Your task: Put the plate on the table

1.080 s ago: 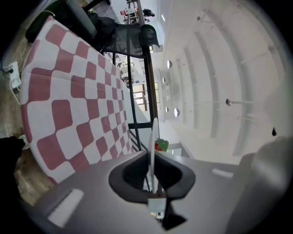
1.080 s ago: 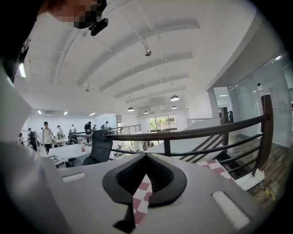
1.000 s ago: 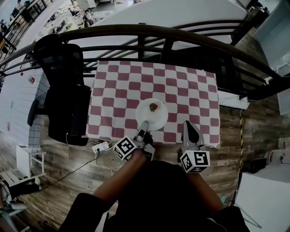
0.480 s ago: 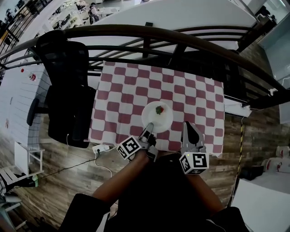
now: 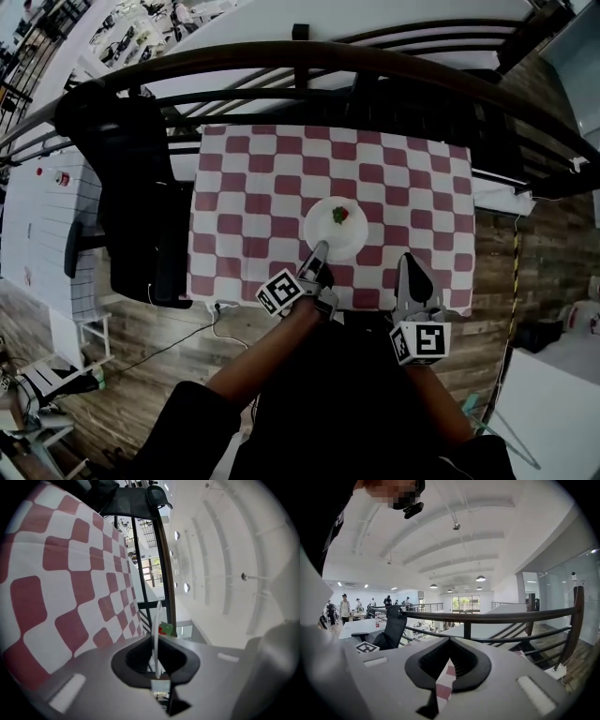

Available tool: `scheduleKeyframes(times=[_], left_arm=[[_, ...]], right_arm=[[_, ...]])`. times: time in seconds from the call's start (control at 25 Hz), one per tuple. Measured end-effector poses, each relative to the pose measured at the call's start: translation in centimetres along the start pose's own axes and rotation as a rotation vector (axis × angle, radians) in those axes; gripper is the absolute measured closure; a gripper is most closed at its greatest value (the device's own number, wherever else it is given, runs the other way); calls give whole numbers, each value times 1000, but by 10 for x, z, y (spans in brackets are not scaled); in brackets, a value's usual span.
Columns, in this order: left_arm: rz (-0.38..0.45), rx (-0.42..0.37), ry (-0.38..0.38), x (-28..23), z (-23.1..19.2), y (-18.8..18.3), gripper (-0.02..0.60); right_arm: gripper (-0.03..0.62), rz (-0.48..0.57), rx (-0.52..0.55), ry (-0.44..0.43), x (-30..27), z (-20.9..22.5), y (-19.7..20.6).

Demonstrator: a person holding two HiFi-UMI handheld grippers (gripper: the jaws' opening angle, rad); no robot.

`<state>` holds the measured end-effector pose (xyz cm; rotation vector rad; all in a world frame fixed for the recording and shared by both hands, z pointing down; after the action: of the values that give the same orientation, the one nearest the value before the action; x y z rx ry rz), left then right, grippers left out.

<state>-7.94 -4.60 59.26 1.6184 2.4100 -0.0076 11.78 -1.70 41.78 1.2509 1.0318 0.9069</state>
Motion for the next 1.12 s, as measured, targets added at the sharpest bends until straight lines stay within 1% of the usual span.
scheduleKeyframes(times=[0.12, 0.28, 0.4, 0.52, 0.68, 0.88, 0.96, 1.12], left_arm=[[21, 4, -17, -11, -9, -1, 554], [0, -24, -25, -31, -15, 2, 554], [-3, -41, -42, -45, -25, 2, 554], [0, -53, -44, -58, -34, 2, 554], [-10, -63, -28, -67, -47, 5, 554], [-23, -50, -36, -76, -62, 7, 554], [-18, -43, -44, -79, -67, 7, 554], [-15, -30, -52, -84, -75, 8, 554]], right_arm=[[597, 7, -20, -16, -14, 8, -3], [597, 17, -5, -68, -27, 13, -8], [597, -1, 3, -103, -34, 15, -3], [597, -4, 3, -108, -41, 26, -4], [597, -1, -6, -101, -48, 38, -7], [597, -7, 21, -138, -55, 39, -7], [597, -12, 1, -140, -58, 41, -4], [597, -3, -81, -152, -62, 41, 2]])
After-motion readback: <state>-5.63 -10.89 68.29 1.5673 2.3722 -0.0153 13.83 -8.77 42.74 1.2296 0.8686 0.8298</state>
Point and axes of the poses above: the fingertips, and each gripper's own axes: x backward along the fingers, z to its right, y out of its underside, the point moved 5 cm from there along x, backward along the fingers, and after that the axes turned 10 degrees about z, right-handed, at the moved point
